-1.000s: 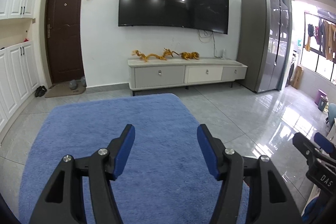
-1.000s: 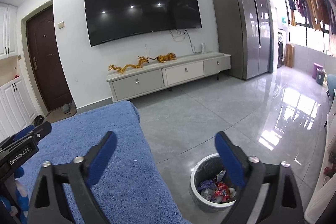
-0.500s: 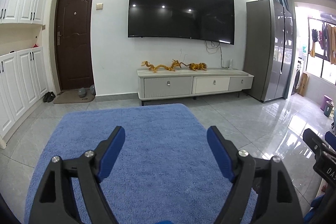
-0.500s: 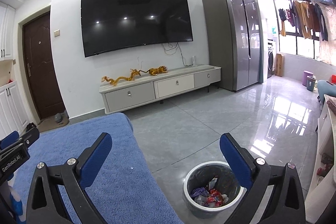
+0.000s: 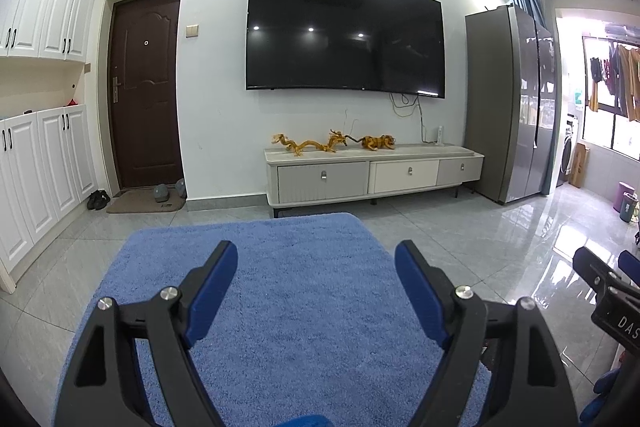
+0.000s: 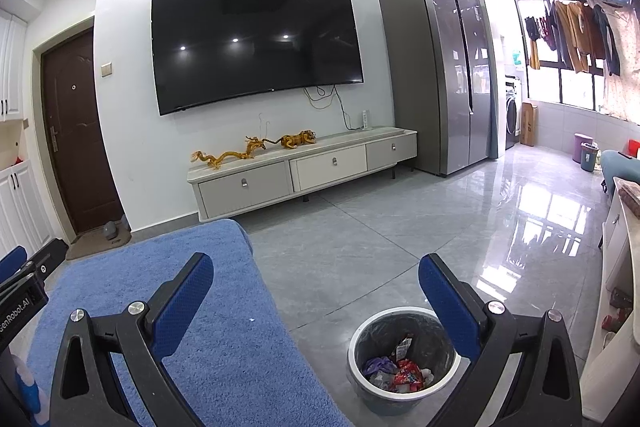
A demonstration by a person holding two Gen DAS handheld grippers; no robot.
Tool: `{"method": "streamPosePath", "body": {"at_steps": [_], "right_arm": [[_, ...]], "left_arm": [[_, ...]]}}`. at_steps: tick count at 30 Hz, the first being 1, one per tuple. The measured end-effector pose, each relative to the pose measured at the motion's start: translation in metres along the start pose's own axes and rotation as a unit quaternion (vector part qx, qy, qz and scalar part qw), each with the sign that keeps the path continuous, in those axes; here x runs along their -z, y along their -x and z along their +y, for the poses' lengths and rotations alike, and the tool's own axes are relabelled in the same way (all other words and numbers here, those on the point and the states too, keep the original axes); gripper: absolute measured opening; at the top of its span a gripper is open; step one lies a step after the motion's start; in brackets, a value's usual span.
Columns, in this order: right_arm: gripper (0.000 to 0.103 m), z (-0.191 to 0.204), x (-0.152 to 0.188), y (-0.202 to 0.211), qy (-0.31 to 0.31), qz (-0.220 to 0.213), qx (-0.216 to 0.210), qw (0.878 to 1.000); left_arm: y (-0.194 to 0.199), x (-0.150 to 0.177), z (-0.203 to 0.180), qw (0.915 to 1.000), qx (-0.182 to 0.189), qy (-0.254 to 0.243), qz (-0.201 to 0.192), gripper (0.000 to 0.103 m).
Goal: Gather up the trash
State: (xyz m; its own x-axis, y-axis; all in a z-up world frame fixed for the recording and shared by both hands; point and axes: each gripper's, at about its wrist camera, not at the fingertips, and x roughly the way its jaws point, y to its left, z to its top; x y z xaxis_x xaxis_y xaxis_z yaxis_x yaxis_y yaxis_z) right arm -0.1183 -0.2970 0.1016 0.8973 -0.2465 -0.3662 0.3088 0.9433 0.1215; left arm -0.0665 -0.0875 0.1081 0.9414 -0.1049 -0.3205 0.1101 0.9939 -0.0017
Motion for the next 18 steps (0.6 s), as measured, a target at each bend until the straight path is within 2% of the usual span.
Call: {"method": "streamPosePath", "body": {"at_steps": [18], "right_arm": [[0.103, 0.0023, -0.0034, 0.0092, -0.001, -0.002, 0.001, 1.0]], "left_arm": [[0.0002, 0.001, -0.0002, 1.0, 0.002, -0.002, 0.002, 0.081]]}}
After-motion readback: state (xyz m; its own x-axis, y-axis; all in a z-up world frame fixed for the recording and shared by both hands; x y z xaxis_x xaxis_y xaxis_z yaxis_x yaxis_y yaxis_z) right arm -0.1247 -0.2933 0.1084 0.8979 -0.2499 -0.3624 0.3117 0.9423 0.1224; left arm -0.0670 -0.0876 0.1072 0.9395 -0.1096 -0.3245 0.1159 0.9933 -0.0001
